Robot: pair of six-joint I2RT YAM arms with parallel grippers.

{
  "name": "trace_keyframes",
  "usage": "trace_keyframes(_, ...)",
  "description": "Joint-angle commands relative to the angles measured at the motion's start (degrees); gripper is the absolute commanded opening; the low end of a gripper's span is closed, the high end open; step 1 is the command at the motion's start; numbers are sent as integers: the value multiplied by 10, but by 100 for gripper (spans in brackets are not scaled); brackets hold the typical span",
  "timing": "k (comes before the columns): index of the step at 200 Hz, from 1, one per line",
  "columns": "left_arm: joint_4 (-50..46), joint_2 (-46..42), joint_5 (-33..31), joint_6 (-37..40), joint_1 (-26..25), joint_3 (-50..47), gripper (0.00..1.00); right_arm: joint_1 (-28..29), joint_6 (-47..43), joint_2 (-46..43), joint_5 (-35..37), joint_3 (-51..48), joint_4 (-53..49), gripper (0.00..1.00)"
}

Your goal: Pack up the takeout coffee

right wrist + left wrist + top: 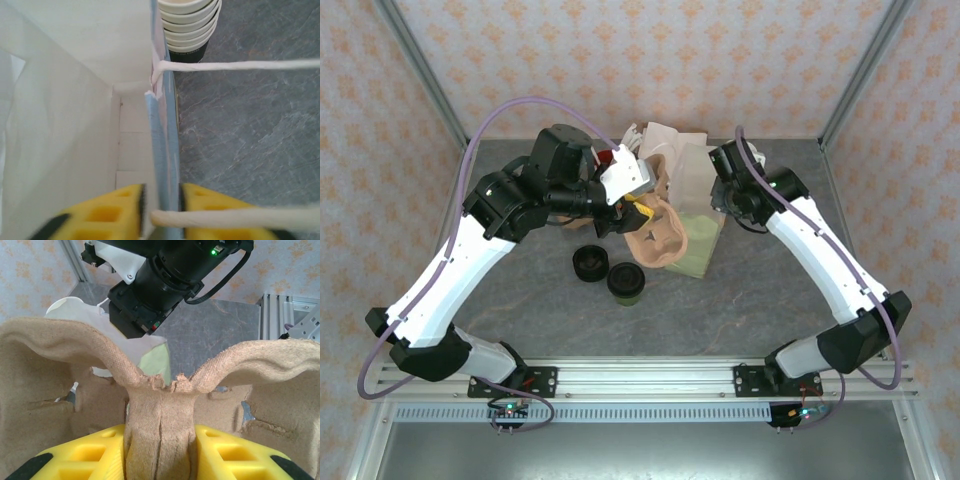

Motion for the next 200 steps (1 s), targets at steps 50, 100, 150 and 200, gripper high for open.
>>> trace_keyframes(50,-20,20,54,-57,4,64,36,1,-66,-60,-100,-44,53,0)
trace_keyframes(100,-43,40,85,-85,3,90,36,44,-128,-114,-103,-68,46,0)
trace_keyframes(150,-59,58,105,-113,3,92,37,86,-176,-169,-110,-94,38,0)
trace_keyframes(200,-93,94,129,-110,3,84,37,99,-190,-212,-117,-130,39,0)
